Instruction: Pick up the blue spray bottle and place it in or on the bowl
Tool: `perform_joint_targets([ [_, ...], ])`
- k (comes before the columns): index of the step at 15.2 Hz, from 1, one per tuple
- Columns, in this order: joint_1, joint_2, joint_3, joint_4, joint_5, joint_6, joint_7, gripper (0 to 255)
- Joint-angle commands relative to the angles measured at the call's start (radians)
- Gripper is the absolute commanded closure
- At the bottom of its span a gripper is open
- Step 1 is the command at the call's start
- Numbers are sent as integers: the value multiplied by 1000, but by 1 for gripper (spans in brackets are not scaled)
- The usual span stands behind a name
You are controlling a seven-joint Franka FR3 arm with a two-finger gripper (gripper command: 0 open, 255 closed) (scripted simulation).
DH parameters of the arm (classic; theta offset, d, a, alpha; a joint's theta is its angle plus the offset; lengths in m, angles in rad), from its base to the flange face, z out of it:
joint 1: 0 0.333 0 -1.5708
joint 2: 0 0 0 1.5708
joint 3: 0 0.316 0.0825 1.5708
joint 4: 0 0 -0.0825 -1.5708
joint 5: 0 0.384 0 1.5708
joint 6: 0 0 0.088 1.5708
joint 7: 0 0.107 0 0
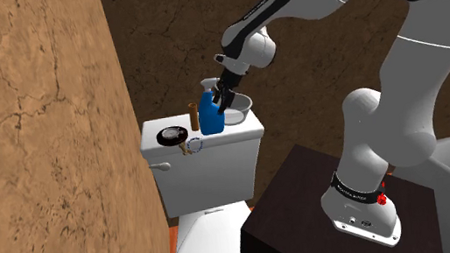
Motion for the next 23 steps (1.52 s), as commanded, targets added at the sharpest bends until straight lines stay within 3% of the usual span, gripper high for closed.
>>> perform_joint_targets([
  [1,14,25,-4,2,39,13,-26,0],
  [8,13,25,-4,1,39,13,-26,0],
  [9,13,25,-4,1,39,13,-26,255],
  [18,13,25,-4,2,39,13,-26,255],
  [23,-14,-36,19,16,-64,-28,67,255],
])
